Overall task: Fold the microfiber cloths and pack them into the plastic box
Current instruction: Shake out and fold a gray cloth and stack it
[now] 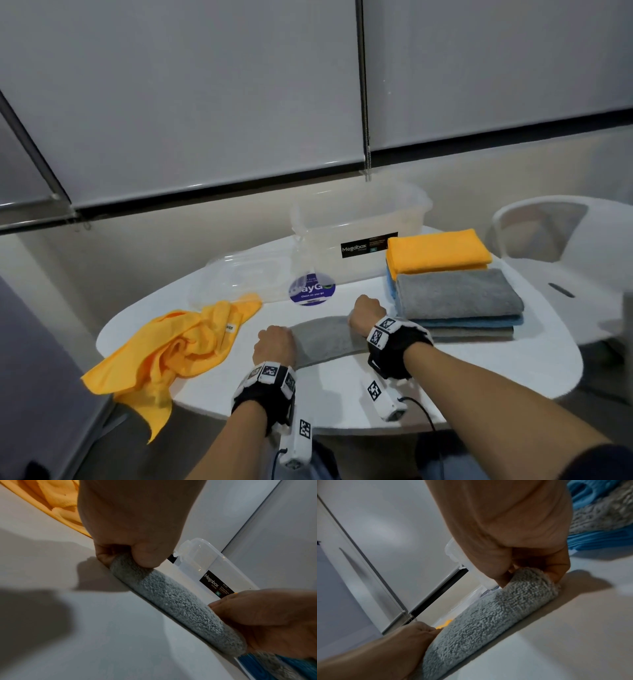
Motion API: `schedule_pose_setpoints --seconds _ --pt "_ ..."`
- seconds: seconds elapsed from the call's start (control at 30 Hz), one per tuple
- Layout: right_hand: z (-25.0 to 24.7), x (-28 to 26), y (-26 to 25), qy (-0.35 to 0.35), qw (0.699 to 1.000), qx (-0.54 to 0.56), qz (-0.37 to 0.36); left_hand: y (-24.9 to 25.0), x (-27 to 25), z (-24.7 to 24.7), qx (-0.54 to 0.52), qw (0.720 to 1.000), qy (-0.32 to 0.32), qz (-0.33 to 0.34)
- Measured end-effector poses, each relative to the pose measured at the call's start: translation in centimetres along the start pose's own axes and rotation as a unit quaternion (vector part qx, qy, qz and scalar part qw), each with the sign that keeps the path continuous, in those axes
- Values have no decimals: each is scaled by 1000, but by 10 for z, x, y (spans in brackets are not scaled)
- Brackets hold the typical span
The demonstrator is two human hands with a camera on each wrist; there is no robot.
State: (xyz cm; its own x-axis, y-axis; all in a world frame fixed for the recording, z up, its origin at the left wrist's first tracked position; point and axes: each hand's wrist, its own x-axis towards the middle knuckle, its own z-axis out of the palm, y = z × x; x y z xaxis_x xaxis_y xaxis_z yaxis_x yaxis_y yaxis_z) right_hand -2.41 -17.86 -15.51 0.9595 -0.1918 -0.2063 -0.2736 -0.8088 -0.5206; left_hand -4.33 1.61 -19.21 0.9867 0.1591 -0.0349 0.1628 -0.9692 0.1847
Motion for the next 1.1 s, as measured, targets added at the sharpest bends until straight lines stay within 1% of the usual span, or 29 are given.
schedule_pose_setpoints --seconds 0.03,0.1,0.13,0.17,0.23,0.3,0.37,0.47,0.53,0.57,0.63,0.7,0.73,0.8,0.83,0.9,0.93,0.97,1.0,1.03,1.1 --pt "-2 -3 -2 -6 1000 4 -4 -1 0 -3 0 1000 3 12" --pt "-12 -7 -4 -17 999 25 -21 -3 1 -14 -18 997 62 34" --pt "-18 -8 -5 -21 998 43 -30 -4 2 -22 -59 994 90 36" --pt "-26 -8 -7 -19 997 69 -43 -3 2 -33 -145 986 84 18" --pt "-43 -10 -9 -2 988 138 -73 2 4 -52 -248 965 79 -11" --pt "-64 -12 -7 33 973 211 -81 13 11 -72 -335 938 92 -7" --pt "-92 -14 2 70 959 259 -88 36 13 -88 -395 912 113 10" --pt "-139 -23 27 129 936 316 -93 78 8 -99 -471 873 117 49" --pt "-168 -28 49 172 921 339 -91 111 -2 -103 -512 850 101 70" --pt "-180 -29 61 189 920 334 -83 127 -7 -103 -521 844 94 80" --pt "-198 -31 88 210 920 325 -58 158 -19 -103 -517 846 85 104" --pt "-210 -31 115 220 913 341 -40 184 -25 -97 -503 849 88 136" --pt "-214 -30 127 224 909 351 -35 195 -28 -95 -504 846 83 153" --pt "-223 -30 144 217 899 380 -28 212 -32 -90 -520 835 58 167" --pt "-228 -32 149 196 898 393 -25 219 -34 -90 -539 825 36 163" --pt "-238 -32 156 110 897 426 -31 231 -31 -89 -583 800 -10 143" --pt "-242 -31 160 68 893 444 -39 236 -28 -91 -602 787 -22 132" --pt "-245 -29 162 46 887 457 -47 241 -25 -95 -621 774 -34 121" --pt "-247 -25 163 46 885 460 -48 243 -22 -100 -639 760 -47 110" --pt "-248 -21 164 63 884 460 -44 246 -20 -104 -656 744 -70 101" --pt "-247 -14 162 108 889 444 -34 250 -17 -110 -682 711 -134 107"
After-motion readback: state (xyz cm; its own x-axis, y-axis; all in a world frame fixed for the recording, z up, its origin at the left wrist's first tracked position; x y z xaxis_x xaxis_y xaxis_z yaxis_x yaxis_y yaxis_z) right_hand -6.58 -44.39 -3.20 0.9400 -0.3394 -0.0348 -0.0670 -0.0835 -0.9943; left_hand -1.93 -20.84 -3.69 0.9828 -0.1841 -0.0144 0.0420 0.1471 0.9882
